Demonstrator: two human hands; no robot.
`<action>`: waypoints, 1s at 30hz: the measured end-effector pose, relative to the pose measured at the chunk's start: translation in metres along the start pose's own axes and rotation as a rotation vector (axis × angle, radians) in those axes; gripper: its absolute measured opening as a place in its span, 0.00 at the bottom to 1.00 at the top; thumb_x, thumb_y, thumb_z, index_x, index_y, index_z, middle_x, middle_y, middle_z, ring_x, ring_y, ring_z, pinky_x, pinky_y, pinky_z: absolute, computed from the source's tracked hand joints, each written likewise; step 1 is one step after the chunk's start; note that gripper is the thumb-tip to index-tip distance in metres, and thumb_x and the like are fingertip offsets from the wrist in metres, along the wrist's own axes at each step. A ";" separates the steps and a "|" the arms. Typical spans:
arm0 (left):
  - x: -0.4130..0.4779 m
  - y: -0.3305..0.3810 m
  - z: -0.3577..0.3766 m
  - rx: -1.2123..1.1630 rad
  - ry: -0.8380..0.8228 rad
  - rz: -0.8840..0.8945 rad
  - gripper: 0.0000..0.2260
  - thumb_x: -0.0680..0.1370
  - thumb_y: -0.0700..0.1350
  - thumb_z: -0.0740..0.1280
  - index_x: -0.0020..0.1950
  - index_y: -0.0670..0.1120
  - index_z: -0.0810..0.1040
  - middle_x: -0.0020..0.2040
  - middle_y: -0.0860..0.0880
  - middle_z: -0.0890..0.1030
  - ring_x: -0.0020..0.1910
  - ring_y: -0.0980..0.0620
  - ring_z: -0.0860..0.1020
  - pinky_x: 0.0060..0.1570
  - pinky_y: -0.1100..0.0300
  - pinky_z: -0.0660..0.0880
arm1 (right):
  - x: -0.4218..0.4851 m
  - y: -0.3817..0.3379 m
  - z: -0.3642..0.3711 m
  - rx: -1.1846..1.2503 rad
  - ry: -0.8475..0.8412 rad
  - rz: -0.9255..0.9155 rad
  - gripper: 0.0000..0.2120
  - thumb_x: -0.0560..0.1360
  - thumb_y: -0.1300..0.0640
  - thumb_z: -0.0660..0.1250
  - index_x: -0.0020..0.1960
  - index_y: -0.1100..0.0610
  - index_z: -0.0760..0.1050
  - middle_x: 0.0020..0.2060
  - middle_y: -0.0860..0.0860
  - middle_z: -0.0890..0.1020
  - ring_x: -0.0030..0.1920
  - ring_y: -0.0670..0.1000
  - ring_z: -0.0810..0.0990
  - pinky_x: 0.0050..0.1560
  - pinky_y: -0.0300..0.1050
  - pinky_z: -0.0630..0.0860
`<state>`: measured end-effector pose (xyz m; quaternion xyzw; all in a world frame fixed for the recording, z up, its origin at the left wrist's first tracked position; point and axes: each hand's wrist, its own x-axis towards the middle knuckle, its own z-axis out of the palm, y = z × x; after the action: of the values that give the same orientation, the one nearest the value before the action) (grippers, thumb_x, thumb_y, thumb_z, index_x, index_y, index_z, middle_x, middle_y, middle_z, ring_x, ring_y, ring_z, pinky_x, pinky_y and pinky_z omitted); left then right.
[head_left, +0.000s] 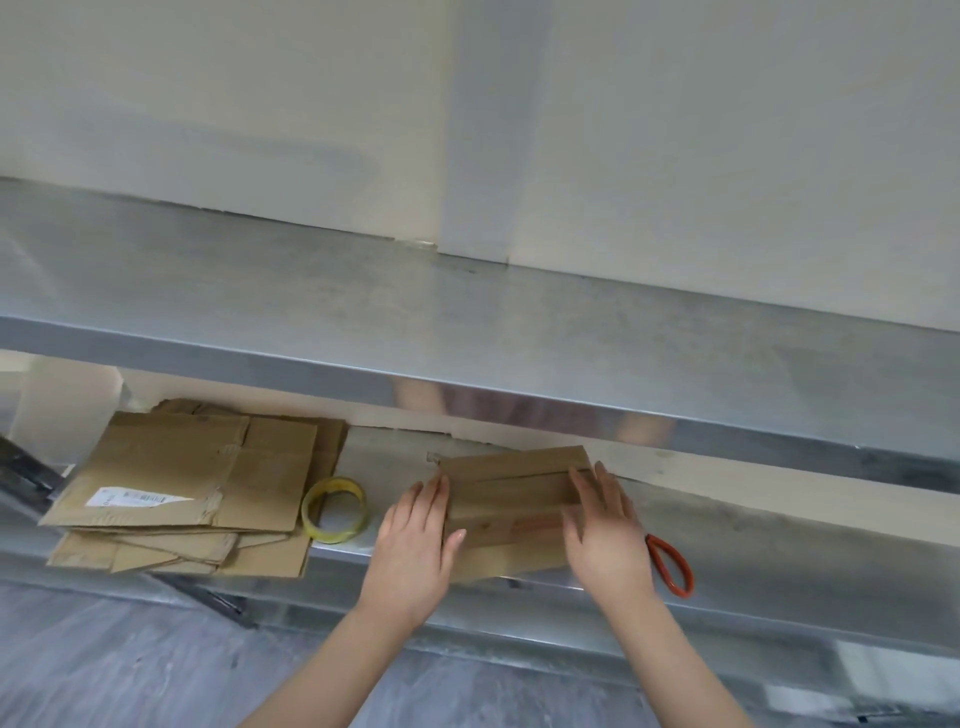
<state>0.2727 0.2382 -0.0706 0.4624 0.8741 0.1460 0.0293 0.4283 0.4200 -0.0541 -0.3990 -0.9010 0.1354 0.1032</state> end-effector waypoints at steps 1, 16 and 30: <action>0.001 0.003 0.001 -0.022 0.004 -0.028 0.29 0.80 0.59 0.47 0.74 0.42 0.67 0.71 0.45 0.71 0.70 0.44 0.69 0.68 0.49 0.66 | 0.004 0.005 -0.001 0.063 -0.041 0.021 0.24 0.78 0.53 0.65 0.74 0.53 0.67 0.75 0.55 0.65 0.72 0.57 0.67 0.68 0.49 0.67; 0.026 0.007 0.015 -0.463 -0.074 -0.365 0.25 0.82 0.53 0.57 0.78 0.49 0.57 0.70 0.45 0.68 0.67 0.46 0.71 0.62 0.56 0.69 | -0.018 0.026 0.019 0.284 -0.082 0.045 0.24 0.78 0.47 0.64 0.73 0.45 0.66 0.70 0.49 0.67 0.55 0.50 0.81 0.44 0.37 0.77; 0.037 -0.021 0.006 -0.486 -0.188 -0.117 0.21 0.82 0.50 0.61 0.75 0.51 0.65 0.76 0.55 0.60 0.70 0.53 0.67 0.65 0.68 0.61 | -0.010 0.003 0.027 0.122 -0.263 0.001 0.23 0.81 0.40 0.51 0.75 0.36 0.56 0.78 0.45 0.50 0.77 0.58 0.51 0.69 0.57 0.69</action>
<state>0.2364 0.2585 -0.0787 0.4021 0.8320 0.3061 0.2289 0.4290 0.4108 -0.0815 -0.3713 -0.8966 0.2411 0.0084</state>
